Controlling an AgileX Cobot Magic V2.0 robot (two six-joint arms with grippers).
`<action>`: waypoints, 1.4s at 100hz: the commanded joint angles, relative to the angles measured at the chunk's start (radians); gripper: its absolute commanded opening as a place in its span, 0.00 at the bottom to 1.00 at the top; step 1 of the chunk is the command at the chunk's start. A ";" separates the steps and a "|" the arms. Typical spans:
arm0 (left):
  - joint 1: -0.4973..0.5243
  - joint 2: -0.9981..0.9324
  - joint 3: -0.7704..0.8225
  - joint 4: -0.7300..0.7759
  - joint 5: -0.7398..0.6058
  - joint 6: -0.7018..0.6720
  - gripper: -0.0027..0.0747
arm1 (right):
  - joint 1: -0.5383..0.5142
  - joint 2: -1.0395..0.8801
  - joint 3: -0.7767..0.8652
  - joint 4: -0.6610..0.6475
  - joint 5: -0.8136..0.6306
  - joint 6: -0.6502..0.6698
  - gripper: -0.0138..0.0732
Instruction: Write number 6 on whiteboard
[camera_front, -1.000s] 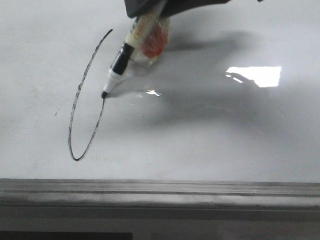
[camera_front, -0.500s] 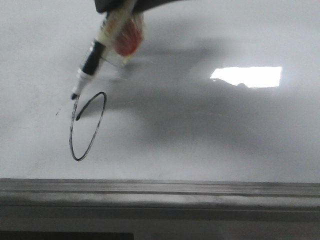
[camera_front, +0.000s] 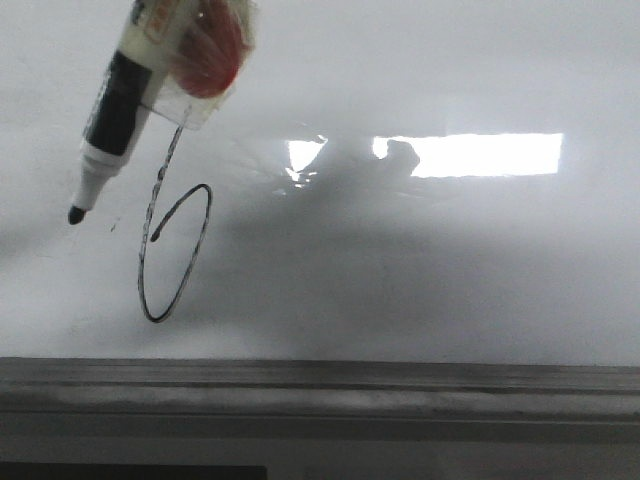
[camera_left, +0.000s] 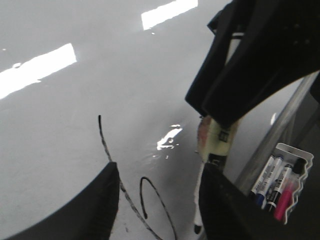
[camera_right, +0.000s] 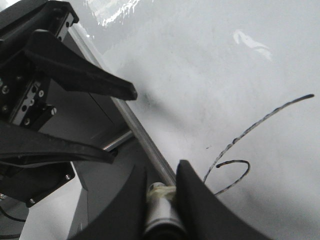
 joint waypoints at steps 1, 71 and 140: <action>-0.038 0.019 -0.035 -0.009 -0.078 -0.009 0.47 | 0.001 -0.027 -0.028 -0.005 -0.057 -0.014 0.09; -0.091 0.174 -0.035 -0.009 -0.085 -0.009 0.47 | 0.068 -0.027 -0.028 0.022 -0.065 -0.014 0.09; -0.091 0.174 -0.035 -0.035 -0.050 -0.011 0.01 | 0.051 -0.004 -0.028 0.022 -0.089 -0.014 0.69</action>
